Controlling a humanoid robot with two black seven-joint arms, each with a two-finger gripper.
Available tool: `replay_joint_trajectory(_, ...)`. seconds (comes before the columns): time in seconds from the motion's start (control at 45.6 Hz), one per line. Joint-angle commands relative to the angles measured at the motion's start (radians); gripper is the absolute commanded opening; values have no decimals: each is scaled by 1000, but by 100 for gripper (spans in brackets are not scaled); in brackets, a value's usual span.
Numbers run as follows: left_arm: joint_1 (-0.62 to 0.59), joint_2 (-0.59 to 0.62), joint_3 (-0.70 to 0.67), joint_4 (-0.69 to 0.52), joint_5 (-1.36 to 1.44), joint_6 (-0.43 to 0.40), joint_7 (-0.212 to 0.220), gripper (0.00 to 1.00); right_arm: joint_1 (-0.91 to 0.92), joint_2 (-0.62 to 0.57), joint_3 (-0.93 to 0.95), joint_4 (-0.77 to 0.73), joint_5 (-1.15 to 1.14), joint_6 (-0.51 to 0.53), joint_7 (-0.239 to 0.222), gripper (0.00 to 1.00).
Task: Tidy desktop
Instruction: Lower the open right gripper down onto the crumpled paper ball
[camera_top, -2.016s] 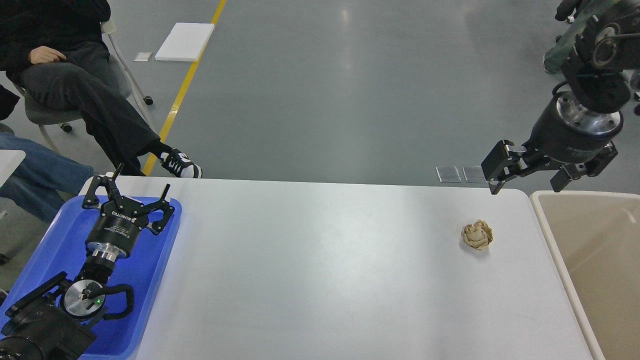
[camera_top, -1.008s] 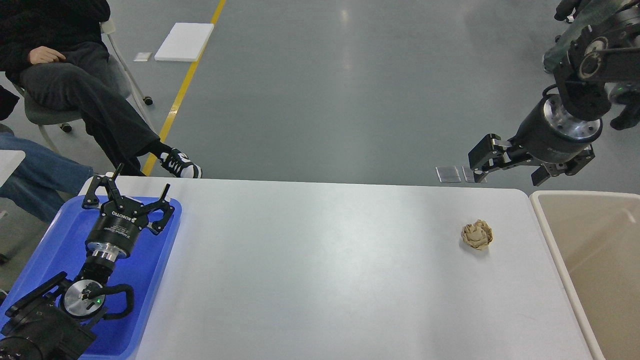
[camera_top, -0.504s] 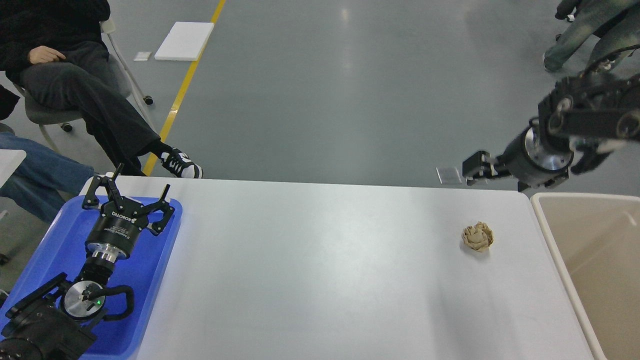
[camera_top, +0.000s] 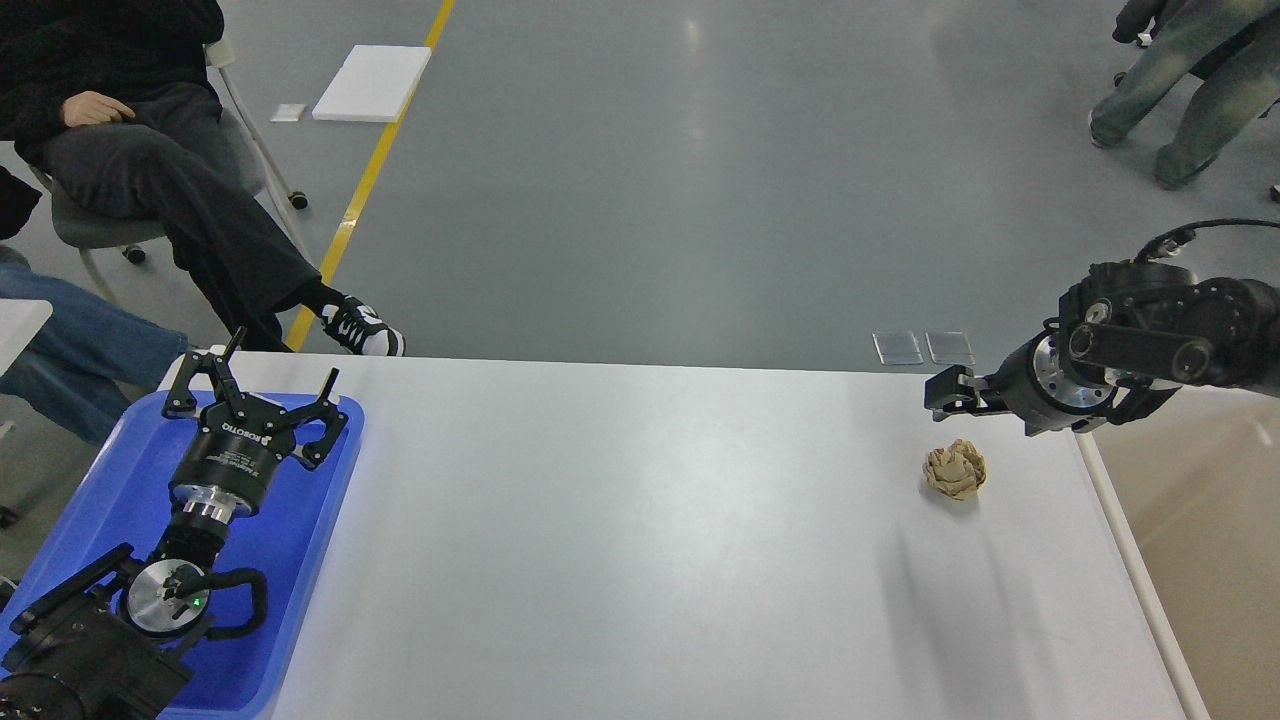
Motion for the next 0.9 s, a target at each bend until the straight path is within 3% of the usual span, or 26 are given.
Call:
replay_joint_trajectory(0.0, 0, 0, 0, 0, 0, 0, 0, 99, -140, 4, 74, -110, -64, -89, 5, 100)
replay_joint_trajectory(0.088, 0, 0, 0, 0, 0, 0, -2, 99, -175, 29, 94, -162, -69, -142, 5, 100)
replay_joint_trajectory(0.526, 0, 0, 0, 0, 0, 0, -2, 99, -337, 179, 120, -370, -116, -168, 8, 100)
replay_joint_trajectory(0.876, 0, 0, 0, 0, 0, 0, -2, 99, -379, 188, 194, -413, -125, -165, 10, 100)
